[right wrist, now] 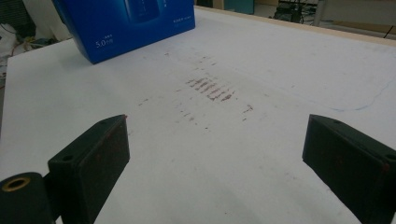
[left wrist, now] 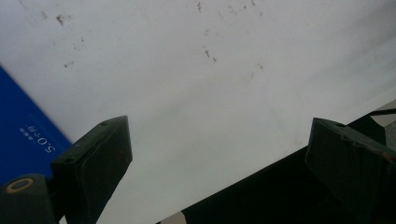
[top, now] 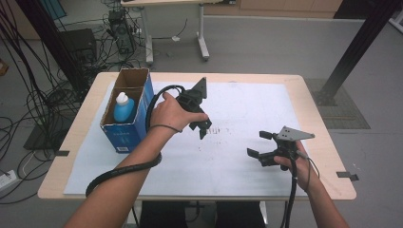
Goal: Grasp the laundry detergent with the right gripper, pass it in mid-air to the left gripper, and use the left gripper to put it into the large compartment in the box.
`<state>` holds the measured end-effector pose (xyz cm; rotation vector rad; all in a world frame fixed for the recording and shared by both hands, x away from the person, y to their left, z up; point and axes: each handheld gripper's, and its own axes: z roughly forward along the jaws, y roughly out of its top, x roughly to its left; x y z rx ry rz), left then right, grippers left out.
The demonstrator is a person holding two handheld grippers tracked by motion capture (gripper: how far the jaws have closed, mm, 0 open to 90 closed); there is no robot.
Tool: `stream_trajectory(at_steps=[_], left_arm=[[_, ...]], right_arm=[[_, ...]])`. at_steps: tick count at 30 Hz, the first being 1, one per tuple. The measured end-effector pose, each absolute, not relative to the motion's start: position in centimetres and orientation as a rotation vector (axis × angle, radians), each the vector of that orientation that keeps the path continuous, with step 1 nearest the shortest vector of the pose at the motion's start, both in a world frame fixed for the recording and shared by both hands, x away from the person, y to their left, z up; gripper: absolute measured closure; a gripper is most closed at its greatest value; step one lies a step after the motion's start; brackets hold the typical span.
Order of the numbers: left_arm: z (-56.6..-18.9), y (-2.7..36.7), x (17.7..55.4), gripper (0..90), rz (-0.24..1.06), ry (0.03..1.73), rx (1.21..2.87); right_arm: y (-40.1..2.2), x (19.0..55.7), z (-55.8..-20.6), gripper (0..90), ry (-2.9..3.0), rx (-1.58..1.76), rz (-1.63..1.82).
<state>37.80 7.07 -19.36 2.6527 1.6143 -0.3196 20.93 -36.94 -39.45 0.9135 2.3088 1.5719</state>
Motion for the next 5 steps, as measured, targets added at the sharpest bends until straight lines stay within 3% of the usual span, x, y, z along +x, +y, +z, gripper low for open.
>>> stream_trajectory(at_steps=[5], left_arm=[[-19.53, 7.03, 37.71, 7.7, -0.319, 1.620, 2.651]], right_arm=[[-36.92, 20.84, -39.31, 6.7, 2.307, 0.914, 1.570]])
